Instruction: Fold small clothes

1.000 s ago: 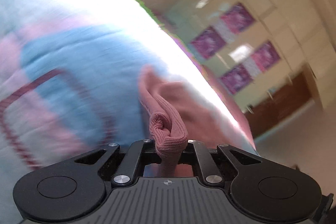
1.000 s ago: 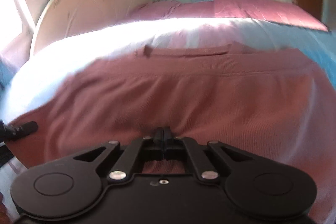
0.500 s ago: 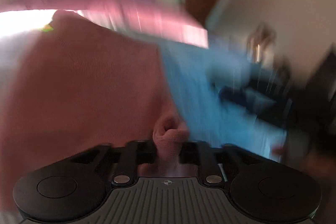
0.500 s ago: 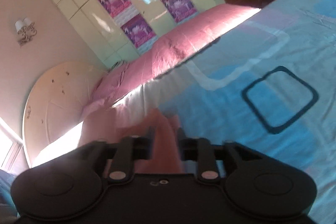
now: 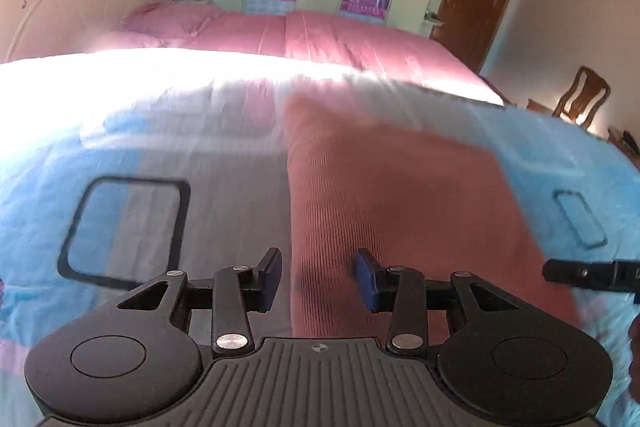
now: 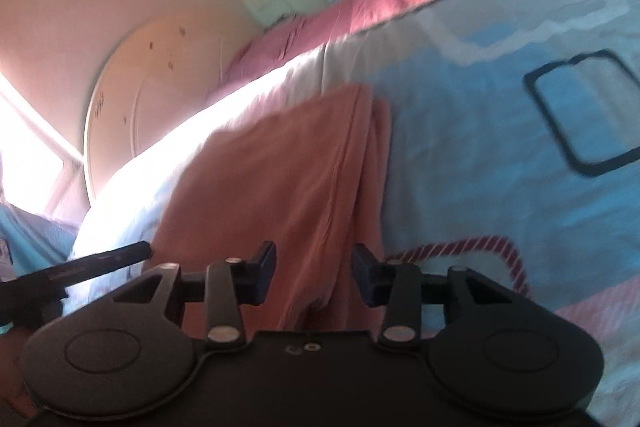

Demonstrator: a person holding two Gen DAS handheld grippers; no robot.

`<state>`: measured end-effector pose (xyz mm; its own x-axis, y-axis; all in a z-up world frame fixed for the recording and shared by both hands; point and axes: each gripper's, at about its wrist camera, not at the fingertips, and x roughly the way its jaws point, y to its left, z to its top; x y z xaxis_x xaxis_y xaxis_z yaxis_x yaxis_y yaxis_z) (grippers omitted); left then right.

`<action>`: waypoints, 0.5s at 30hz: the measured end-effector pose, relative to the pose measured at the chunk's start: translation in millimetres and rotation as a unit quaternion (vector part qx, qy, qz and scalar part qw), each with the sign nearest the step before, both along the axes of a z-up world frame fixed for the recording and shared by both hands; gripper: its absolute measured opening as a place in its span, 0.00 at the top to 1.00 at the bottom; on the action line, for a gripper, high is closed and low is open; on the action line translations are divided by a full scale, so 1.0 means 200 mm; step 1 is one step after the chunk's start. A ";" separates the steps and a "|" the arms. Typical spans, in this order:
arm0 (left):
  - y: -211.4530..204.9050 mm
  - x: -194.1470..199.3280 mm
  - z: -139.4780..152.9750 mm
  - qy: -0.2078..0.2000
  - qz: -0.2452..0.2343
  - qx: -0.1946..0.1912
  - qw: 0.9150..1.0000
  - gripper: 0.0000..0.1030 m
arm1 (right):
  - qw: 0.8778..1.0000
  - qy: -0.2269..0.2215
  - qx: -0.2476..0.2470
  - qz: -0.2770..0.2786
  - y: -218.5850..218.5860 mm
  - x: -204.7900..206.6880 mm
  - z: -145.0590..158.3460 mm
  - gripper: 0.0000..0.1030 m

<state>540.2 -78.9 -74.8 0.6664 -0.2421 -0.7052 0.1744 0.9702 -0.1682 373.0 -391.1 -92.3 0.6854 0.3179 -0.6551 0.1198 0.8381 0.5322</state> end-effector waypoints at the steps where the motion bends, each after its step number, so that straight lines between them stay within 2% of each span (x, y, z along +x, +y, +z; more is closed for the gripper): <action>1: 0.02 0.00 -0.04 0.013 0.002 -0.012 1.000 0.62 | 1.000 0.007 -0.007 0.008 0.03 0.02 -0.02 0.59; 3: 0.04 0.00 -0.08 0.018 0.008 -0.035 0.999 0.61 | 0.999 0.022 -0.029 0.023 0.08 0.06 -0.03 0.59; 6: 0.07 0.01 -0.10 0.018 0.010 -0.048 0.999 0.61 | 0.996 0.034 -0.071 0.047 0.15 0.05 0.02 0.59; 8: 0.10 0.02 -0.12 0.022 0.007 -0.058 0.998 0.61 | 0.995 0.042 -0.070 0.049 0.12 0.01 0.05 0.59; 9: 0.09 -0.03 -0.16 0.021 0.002 -0.057 0.998 0.61 | 0.996 0.047 -0.064 0.049 0.11 -0.01 0.04 0.59; 12: 0.09 -0.06 -0.19 0.024 -0.002 -0.063 0.998 0.61 | 0.995 0.061 -0.051 0.053 0.12 -0.01 -0.01 0.60; 13: 0.10 -0.08 -0.19 0.025 -0.003 -0.064 0.998 0.61 | 0.995 0.059 -0.056 0.052 0.14 0.00 -0.02 0.66; 14: 0.10 -0.10 -0.20 0.027 -0.002 -0.066 0.997 0.61 | 0.995 0.054 -0.059 0.053 0.15 0.01 -0.01 0.80; 15: 0.10 -0.11 -0.20 0.031 -0.001 -0.071 0.997 0.61 | 0.995 0.049 -0.059 0.057 0.16 0.01 -0.01 0.85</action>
